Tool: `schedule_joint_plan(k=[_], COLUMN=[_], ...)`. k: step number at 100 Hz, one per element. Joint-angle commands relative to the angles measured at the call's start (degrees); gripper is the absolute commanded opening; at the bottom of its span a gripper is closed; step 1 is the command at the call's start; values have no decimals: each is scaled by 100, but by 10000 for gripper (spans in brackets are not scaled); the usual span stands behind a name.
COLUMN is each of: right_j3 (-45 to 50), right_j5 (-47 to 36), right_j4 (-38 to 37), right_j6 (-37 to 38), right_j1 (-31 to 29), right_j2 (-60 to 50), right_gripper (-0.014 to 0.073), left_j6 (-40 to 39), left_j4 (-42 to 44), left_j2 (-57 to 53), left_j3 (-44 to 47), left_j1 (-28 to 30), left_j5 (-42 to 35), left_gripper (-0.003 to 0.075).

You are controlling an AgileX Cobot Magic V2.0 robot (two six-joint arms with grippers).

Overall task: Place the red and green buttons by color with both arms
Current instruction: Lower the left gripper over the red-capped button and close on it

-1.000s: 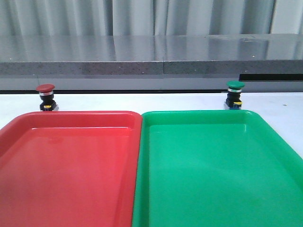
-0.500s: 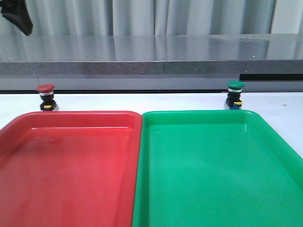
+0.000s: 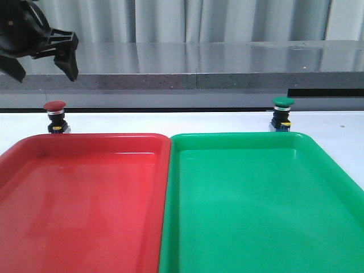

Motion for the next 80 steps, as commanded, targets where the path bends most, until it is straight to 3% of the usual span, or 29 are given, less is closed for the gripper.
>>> schedule_joint_plan(k=[1,65,80], right_j3=[-93,-93,-93], right_j5=[-484,-484,-484], right_j4=[0,0,0], right_j6=[-34,-34,-34], right_j1=[-32,-32,-32], right_j2=[-117,-117,-117], right_gripper=[-66,-66,-66], left_j6=[-69,-229,-229], left_j4=[20,174,174], left_j2=[-91,664,736], left_j3=[-312,-650,-650], left_j1=[-43,-43,-43], left_j5=[-279,-458,-458], left_gripper=[660,659,612])
